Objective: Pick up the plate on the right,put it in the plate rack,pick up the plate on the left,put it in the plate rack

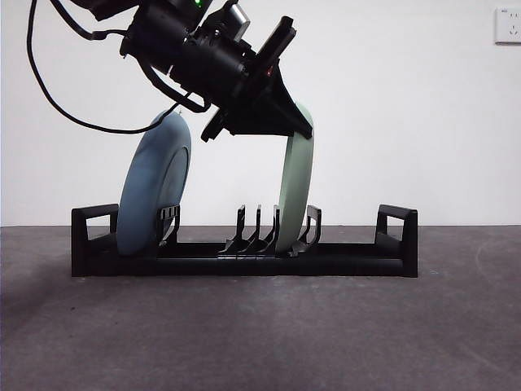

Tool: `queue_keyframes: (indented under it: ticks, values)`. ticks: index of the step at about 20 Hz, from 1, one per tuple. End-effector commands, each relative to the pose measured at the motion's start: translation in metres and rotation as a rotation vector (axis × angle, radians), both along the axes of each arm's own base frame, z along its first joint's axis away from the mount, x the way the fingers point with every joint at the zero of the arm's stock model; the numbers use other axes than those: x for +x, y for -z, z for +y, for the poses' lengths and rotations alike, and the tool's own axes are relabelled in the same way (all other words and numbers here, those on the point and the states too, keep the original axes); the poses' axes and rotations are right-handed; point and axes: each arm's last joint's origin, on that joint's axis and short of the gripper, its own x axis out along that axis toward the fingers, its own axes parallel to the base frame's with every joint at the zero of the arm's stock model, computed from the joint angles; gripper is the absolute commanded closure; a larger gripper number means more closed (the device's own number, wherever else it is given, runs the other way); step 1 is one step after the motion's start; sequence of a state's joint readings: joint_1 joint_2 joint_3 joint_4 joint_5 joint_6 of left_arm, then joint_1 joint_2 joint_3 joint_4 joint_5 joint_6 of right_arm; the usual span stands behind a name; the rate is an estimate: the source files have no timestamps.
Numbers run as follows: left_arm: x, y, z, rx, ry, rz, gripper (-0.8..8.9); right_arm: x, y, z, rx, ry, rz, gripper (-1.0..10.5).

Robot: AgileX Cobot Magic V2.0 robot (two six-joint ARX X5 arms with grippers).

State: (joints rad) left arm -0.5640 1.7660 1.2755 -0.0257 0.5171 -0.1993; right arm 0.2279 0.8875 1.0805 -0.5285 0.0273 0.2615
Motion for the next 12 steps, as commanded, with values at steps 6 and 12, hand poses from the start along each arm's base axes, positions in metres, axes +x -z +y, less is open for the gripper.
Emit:
queue_keyframes:
  ticks: [6,12]
  values:
    - [-0.0045,0.0075,-0.0043,0.12,-0.02,-0.043,8.05,0.0016,-0.0009,0.0003,-0.007,0.001,-0.01,6.9]
    - [-0.0063,0.0077,-0.0063,0.121,-0.009,-0.039,5.53,0.0015,-0.0008,0.0003,-0.007,0.0,-0.009,6.9]
